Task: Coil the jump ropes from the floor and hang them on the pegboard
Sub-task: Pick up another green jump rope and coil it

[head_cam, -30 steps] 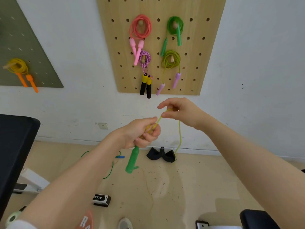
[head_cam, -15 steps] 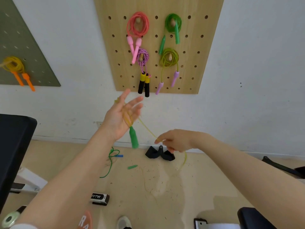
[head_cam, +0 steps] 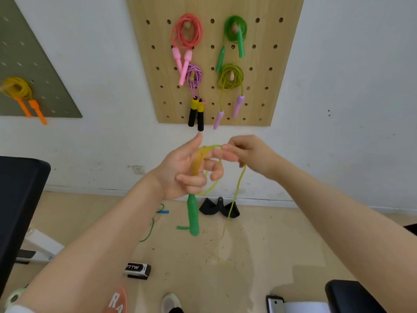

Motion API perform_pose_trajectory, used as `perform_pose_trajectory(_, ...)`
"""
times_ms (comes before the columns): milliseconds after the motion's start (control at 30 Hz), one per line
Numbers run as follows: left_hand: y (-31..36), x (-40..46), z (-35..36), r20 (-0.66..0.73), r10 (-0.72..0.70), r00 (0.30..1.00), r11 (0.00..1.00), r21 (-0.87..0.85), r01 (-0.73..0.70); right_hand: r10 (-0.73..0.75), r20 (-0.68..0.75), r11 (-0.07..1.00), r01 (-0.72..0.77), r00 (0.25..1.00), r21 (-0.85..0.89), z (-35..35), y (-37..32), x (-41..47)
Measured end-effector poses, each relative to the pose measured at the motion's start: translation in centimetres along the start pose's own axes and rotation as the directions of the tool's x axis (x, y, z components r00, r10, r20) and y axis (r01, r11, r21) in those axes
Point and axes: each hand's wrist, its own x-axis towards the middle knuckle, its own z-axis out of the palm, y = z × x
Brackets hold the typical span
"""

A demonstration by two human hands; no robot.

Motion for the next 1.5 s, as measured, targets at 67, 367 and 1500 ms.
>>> perform_pose_trajectory(67,0.8,-0.5,0.1,0.112,0.14,0.984,0.981,-0.15,-0.122,0.113,0.079,0.993,-0.114,0.991,0.015,1.5,1.2,-0.5)
perform_pose_trajectory(367,-0.9,0.8,-1.8,-0.598,0.251,0.761,0.867,0.488,0.097,0.05,0.438,0.801,0.226,0.898,-0.554,4.2,-3.2,-2.3)
perform_pose_trajectory(1500,0.9,0.2,3.4,-0.082,0.318,0.944,0.946,0.086,-0.311,0.117,-0.075,0.967,-0.13,0.99,-0.22,1.1,-0.7,0.0)
